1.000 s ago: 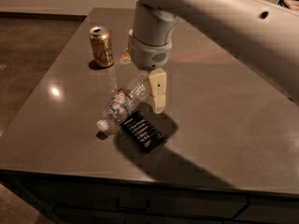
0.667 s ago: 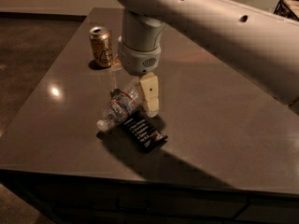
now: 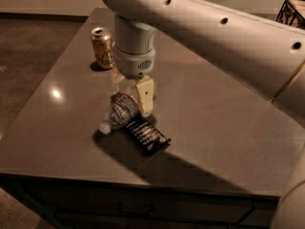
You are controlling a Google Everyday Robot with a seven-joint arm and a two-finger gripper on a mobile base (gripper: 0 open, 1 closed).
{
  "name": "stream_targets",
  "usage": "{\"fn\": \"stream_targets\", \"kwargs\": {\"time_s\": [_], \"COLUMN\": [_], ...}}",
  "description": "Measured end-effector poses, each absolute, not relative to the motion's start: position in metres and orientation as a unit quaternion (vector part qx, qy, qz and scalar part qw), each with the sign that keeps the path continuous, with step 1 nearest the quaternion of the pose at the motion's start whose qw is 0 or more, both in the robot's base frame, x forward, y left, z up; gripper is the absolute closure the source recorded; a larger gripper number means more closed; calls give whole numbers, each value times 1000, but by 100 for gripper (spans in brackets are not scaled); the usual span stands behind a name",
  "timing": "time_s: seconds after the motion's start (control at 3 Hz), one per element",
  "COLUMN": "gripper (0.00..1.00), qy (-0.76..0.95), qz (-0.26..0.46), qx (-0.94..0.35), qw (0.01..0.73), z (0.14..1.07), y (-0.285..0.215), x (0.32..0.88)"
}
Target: Pick water bottle
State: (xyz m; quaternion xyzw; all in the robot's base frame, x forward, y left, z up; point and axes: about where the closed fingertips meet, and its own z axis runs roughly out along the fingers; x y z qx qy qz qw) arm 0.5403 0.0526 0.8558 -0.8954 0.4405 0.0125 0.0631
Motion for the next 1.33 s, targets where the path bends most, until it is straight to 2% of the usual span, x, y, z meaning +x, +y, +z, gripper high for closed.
{"fn": "stream_targets", "kwargs": {"time_s": [0.67,1.0,1.33], "gripper": [68,91,100], "qy": [435,459,487], "qz": [3,3,11], "qx": [-899,-886,-868], "qw": [43,60,98], "z": [853,880,920], "y": [41,31,19], "x": [541,549,565]}}
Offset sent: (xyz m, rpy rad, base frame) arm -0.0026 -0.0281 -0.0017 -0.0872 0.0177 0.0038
